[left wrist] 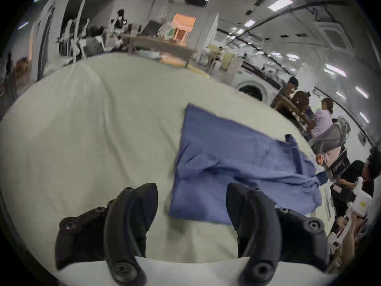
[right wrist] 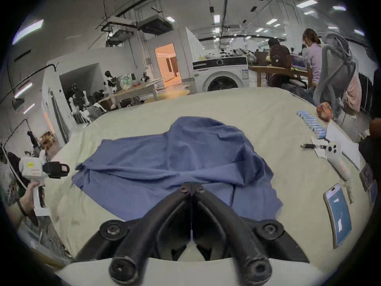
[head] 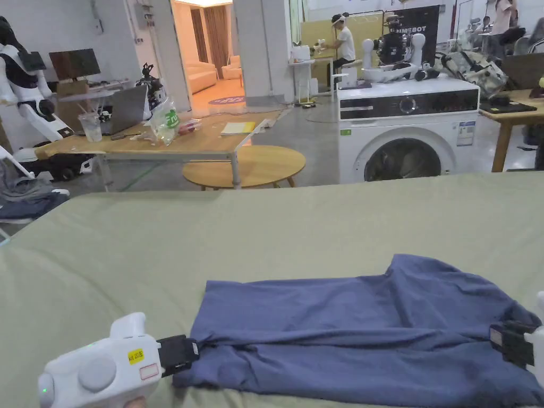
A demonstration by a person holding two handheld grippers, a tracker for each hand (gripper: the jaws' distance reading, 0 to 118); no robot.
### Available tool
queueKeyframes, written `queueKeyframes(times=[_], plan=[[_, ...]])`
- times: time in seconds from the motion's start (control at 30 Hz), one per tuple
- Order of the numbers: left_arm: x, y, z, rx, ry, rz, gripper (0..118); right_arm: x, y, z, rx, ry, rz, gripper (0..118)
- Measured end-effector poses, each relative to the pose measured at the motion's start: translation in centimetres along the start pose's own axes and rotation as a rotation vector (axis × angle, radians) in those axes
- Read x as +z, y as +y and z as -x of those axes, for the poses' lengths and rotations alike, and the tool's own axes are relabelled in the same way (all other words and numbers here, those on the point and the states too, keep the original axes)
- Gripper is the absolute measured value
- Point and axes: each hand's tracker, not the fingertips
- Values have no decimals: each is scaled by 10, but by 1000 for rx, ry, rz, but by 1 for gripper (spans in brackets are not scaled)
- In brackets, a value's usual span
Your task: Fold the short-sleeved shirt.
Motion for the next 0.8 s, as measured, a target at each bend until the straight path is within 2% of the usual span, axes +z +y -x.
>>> queueKeyframes(times=[0.1, 0.17, 0.2, 0.23, 0.27, 0.3, 0.33, 0.37, 0.4, 0.43, 0.47, 0.53, 0.57, 0.6, 0.63, 0.67, 0.7, 0.73, 0.77, 0.8], plan=[[-27, -10, -4, -57, 24, 83, 70, 9, -3, -2, 70, -27, 10, 0], [-38, -12, -7, -68, 18, 109, 59, 17, -3, -5, 99, -47, 19, 0], [-35, -14, -13, -114, 76, 88, 50, 21, -4, -7, 123, -70, 28, 0], [-35, -12, -17, -138, 107, 84, 31, 23, -5, -9, 146, -92, 36, 0], [-36, -9, -20, -166, 125, 98, 17, 25, -8, -13, 158, -117, 38, 0], [-36, -7, -20, -163, 88, 103, 8, 24, -9, -23, 145, -139, 43, 0], [-34, -8, -21, -155, 74, 113, 4, 23, -10, -30, 124, -151, 48, 0], [-37, -9, -26, -159, 87, 118, 4, 20, -11, -39, 71, -178, 53, 12], [-40, -10, -28, -178, 100, 127, 4, 15, -13, -47, 29, -213, 64, 38], [-44, -11, -30, -191, 111, 136, 4, 10, -15, -54, -4, -233, 85, 74], [-41, -14, -34, -197, 119, 152, 4, 0, -18, -62, -32, -259, 122, 82], [-40, -12, -39, -211, 126, 161, 4, -20, -23, -72, -82, -280, 157, 78], [-40, -12, -41, -226, 132, 169, 4, -29, -29, -78, -121, -266, 185, 70], [-39, -12, -42, -242, 137, 172, 4, -40, -35, -82, -164, -230, 219, 48], [-38, -13, -44, -252, 140, 172, 4, -46, -40, -82, -189, -218, 247, 40], [-38, -15, -45, -256, 144, 169, 4, -49, -46, -74, -131, -293, 234, 32], [-39, -17, -46, -260, 147, 165, 4, -42, -46, -64, -67, -279, 177, 17], [-41, -16, -39, -260, 150, 158, 4, -41, -43, -61, -65, -265, 195, 3], [-42, -17, -38, -261, 152, 154, 4, -42, -40, -59, -42, -230, 220, 4], [-40, -17, -39, -264, 152, 148, 4, -42, -38, -59, -41, -234, 225, 4]])
